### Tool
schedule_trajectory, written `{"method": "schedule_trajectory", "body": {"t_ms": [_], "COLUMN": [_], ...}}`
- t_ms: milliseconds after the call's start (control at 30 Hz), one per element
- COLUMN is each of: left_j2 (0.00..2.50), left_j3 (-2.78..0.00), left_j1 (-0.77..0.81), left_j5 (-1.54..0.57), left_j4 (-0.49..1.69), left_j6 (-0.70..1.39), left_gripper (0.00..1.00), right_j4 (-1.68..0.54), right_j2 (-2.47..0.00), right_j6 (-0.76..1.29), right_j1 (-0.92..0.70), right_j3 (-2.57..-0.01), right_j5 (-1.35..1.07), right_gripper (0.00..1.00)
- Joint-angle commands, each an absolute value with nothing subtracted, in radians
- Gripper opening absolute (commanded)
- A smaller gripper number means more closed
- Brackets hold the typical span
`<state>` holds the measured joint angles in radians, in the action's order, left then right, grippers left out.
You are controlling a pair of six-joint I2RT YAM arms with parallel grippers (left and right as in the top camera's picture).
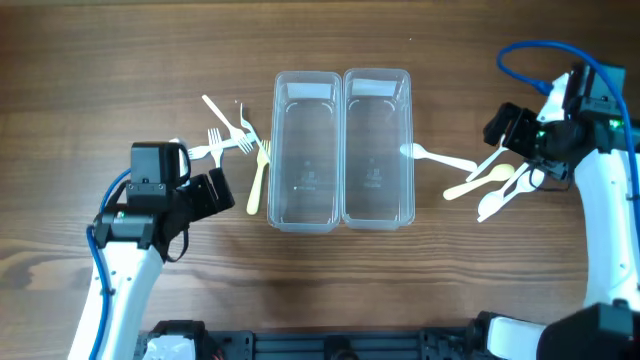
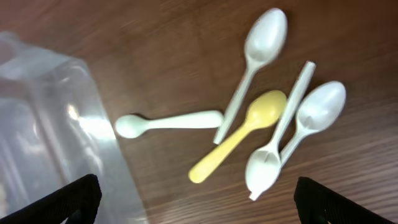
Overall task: Pack container
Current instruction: 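Raise both arms and move the right gripper over the spoons, then lower the right gripper and grasp a white spoon by its handle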
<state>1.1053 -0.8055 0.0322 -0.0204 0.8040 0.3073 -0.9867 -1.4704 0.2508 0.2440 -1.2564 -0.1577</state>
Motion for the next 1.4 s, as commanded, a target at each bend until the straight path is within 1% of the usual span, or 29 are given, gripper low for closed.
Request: {"method": "schedule_trajectory", "body": {"t_ms": [0, 33, 67, 100, 167, 267, 367, 467, 667, 767, 933, 1100, 1167, 1267, 1333, 1367], "left_j2": [1.106, 1.106, 1.106, 1.106, 1.106, 1.106, 1.106, 1.106, 1.106, 1.106, 1.106, 1.106, 1.106, 1.106, 1.106, 1.106], "left_j3": [-0.826, -0.826, -0.826, -0.826, -0.826, -0.826, -0.826, -0.826, -0.826, -0.826, -0.826, -0.826, -0.826, -0.826, -0.826, -0.826], "left_j1": [0.027, 0.027, 0.027, 0.027, 0.027, 0.027, 0.027, 0.027, 0.027, 0.027, 0.027, 0.027, 0.027, 0.027, 0.027, 0.027], "left_j5": [0.053, 0.054, 0.054, 0.054, 0.054, 0.054, 0.054, 0.054, 0.054, 0.054, 0.054, 0.054, 0.054, 0.054, 0.054, 0.054], "left_j4": [0.802, 0.802, 0.802, 0.802, 0.802, 0.802, 0.802, 0.802, 0.802, 0.802, 0.802, 0.802, 0.802, 0.802, 0.802, 0.802], "left_j6": [0.291, 0.291, 0.291, 0.291, 0.291, 0.291, 0.291, 0.291, 0.291, 0.291, 0.291, 0.291, 0.291, 0.291, 0.291, 0.291], "left_gripper": [1.00, 1.00, 1.00, 1.00, 1.00, 1.00, 1.00, 1.00, 1.00, 1.00, 1.00, 1.00, 1.00, 1.00, 1.00, 1.00], "right_j4": [-0.971, -0.963, -0.954, -0.945, -0.924, -0.884, -0.750, -0.680, -0.644, -0.620, -0.597, -0.587, -0.588, -0.594, -0.599, -0.605], "right_j2": [-1.561, -1.588, -1.617, -1.639, -1.672, -1.678, -1.678, -1.679, -1.679, -1.680, -1.687, -1.765, -1.796, -1.810, -1.810, -1.810], "right_j6": [0.292, 0.292, 0.294, 0.307, 0.356, 0.404, 0.439, 0.449, 0.475, 0.525, 0.532, 0.534, 0.534, 0.533, 0.534, 0.533], "right_j1": [0.315, 0.336, 0.363, 0.390, 0.455, 0.496, 0.495, 0.495, 0.495, 0.494, 0.473, 0.414, 0.414, 0.414, 0.414, 0.414], "right_j3": [-1.215, -1.207, -1.195, -1.183, -1.156, -1.092, -0.982, -0.923, -0.908, -0.908, -0.908, -0.908, -0.908, -0.908, -0.908, -0.908], "right_j5": [-0.177, -0.176, -0.176, -0.172, -0.121, -0.100, -0.100, -0.081, -0.038, -0.025, -0.022, -0.020, -0.015, -0.014, -0.014, -0.014], "right_gripper": [0.98, 0.95, 0.89, 0.87, 0.87, 0.87, 0.84, 0.78, 0.67, 0.64, 0.62, 0.61, 0.58, 0.49, 0.49, 0.46]}}
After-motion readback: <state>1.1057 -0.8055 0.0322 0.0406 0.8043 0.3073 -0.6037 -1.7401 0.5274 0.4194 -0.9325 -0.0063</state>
